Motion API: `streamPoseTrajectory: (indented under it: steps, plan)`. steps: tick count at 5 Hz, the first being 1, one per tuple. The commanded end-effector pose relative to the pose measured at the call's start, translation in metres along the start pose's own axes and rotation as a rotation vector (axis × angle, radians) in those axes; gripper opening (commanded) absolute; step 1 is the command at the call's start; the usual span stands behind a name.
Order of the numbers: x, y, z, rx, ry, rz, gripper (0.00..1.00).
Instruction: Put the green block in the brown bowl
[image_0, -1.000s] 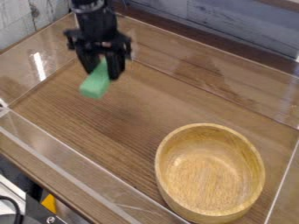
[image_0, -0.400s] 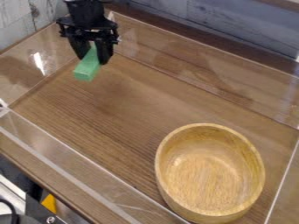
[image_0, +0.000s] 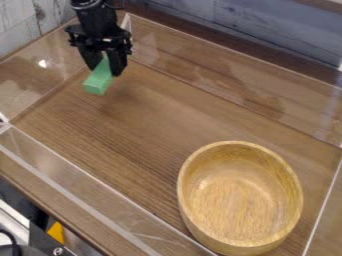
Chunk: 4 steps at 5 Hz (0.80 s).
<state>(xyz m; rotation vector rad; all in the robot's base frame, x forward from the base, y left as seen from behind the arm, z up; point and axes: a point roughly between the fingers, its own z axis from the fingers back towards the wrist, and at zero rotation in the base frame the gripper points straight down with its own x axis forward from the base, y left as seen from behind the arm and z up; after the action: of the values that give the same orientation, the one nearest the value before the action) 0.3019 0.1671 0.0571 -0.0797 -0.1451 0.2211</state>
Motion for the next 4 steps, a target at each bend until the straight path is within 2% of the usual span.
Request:
streamPoseTrajectory:
  steps: [1, 4]
  plan:
    - [0.0168, 0.0099, 0.0139, 0.021, -0.065, -0.004, 0.0]
    - [0.0186, 0.009, 0.0095, 0.013, -0.043, -0.024, 0.0]
